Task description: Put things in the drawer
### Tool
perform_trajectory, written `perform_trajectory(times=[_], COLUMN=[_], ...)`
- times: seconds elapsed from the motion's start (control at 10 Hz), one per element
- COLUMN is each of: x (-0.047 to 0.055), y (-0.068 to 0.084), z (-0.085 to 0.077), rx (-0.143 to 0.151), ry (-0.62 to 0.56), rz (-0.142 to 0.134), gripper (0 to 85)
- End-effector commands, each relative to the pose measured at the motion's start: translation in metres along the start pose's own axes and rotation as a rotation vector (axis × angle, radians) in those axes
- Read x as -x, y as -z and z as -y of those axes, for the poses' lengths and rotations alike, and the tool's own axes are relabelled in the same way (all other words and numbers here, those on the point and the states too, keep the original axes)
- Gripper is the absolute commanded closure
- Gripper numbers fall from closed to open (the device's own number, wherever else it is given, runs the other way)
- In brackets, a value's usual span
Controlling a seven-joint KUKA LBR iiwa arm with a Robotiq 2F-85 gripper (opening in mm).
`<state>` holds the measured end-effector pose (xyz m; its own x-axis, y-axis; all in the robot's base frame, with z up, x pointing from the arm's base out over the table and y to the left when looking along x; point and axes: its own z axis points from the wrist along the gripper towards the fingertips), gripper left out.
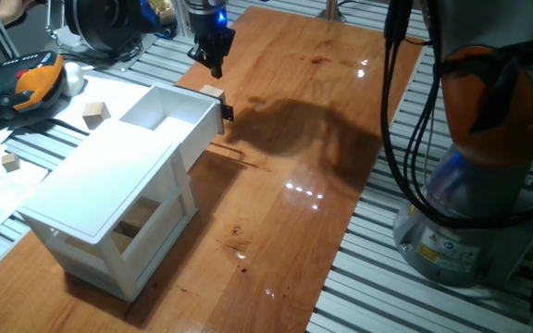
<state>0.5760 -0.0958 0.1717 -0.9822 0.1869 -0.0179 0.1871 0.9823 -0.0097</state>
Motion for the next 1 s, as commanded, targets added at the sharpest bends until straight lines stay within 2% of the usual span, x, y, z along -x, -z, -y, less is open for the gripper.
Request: perform_trajectory(times=[0.0, 0.3, 0.5, 0.7, 0.9], x=[0.004, 0.017, 0.025, 0.034, 0.045], y=[-0.003, -0.001, 0.0, 0.002, -0.001], z=[0.002, 0.006, 0.007, 0.005, 0.001], rx=[0.007, 0.001, -0.009, -0.026, -0.012], ry=[0.0, -0.026, -0.086, 0.028, 0.157], rz=[-0.006, -0.021, -0.009, 0.008, -0.002], gripper=[85.0, 85.0, 85.0, 85.0, 85.0])
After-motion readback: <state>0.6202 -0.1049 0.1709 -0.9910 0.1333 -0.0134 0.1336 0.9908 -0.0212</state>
